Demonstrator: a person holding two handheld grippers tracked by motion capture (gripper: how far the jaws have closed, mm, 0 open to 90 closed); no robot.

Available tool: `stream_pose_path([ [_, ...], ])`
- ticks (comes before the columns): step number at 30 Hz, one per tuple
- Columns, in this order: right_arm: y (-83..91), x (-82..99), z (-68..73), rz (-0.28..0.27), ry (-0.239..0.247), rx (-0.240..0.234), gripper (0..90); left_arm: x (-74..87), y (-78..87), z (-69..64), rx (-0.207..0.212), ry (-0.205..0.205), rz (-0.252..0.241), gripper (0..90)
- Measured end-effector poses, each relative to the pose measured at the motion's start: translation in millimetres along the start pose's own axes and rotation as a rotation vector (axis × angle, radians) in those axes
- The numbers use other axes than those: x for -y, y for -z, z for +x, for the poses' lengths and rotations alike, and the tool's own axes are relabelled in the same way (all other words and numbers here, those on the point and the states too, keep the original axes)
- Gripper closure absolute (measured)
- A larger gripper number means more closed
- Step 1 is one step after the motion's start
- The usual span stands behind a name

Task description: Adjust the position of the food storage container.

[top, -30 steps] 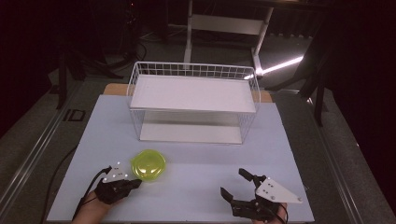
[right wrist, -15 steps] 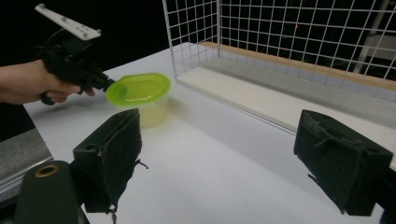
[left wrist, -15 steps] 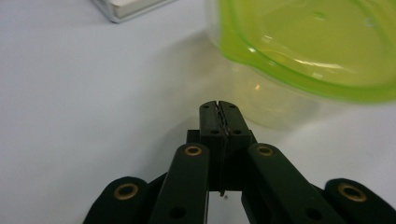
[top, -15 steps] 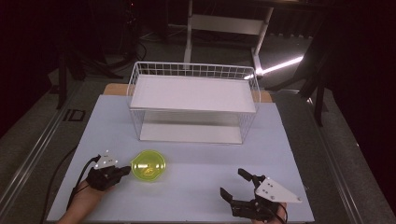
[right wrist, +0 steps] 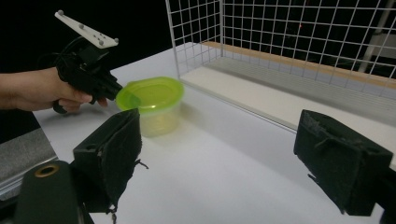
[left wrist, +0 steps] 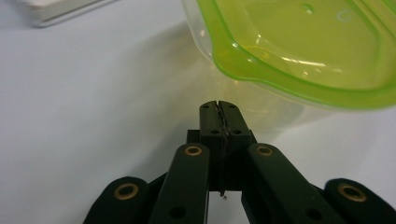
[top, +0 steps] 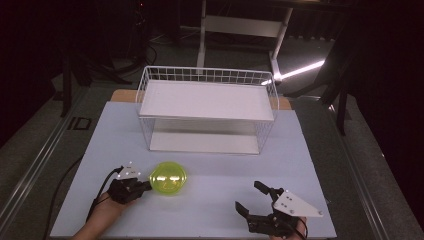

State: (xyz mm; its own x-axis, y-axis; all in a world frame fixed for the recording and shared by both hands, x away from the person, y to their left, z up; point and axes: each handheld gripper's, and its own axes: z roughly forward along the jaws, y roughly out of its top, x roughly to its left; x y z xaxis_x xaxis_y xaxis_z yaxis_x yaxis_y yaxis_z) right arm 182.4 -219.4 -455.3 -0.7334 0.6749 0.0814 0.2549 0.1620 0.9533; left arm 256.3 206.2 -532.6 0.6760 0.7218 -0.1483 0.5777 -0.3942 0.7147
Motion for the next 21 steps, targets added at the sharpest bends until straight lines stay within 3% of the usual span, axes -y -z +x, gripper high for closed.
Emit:
stream_pose_path([
  [6,-0.4,-0.2,0.2,0.001,0.004,-0.004,14.9,-9.9,-12.6,-16.8,0.041,-0.057,0.003,90.0],
  [11,-0.4,-0.3,-0.5,0.001,0.003,-0.005,14.9,-15.0,-22.4,-25.4,0.091,-0.064,0.004,90.0],
  [13,-0.8,-0.2,-1.0,0.002,0.002,-0.004,14.9,-15.7,-24.5,-28.2,0.086,-0.081,0.012,90.0],
  [21,-1.3,0.4,-2.1,0.003,0.000,-0.007,14.9,-24.4,-25.4,-9.1,0.036,-0.006,-0.006,90.0],
])
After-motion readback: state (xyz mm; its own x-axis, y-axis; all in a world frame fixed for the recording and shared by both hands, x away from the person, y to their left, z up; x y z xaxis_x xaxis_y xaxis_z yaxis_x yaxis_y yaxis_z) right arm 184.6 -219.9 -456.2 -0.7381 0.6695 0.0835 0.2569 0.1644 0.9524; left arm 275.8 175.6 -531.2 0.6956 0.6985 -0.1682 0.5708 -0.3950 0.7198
